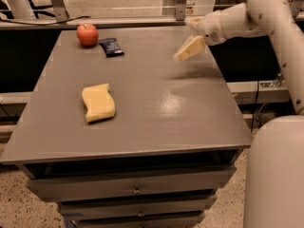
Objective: Move rxbar blueberry near apple
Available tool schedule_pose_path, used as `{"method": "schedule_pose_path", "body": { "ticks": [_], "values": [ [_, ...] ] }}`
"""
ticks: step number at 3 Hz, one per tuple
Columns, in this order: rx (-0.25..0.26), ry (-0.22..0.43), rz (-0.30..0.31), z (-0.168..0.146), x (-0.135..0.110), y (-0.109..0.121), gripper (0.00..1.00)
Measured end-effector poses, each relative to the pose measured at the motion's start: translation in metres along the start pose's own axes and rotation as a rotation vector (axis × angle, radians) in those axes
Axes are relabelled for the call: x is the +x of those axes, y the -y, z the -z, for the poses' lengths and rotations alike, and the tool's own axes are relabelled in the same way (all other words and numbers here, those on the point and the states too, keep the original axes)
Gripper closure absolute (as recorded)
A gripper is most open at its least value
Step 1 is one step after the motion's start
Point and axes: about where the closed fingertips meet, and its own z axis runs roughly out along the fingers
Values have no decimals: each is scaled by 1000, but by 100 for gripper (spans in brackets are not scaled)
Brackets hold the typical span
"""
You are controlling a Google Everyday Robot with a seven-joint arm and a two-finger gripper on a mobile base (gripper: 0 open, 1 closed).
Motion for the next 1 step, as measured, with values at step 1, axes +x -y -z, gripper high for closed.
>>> {"method": "schedule_pose_path", "body": {
  "ticks": [1],
  "values": [
    [-9,-4,-3,0,3,-2,0]
  ]
}}
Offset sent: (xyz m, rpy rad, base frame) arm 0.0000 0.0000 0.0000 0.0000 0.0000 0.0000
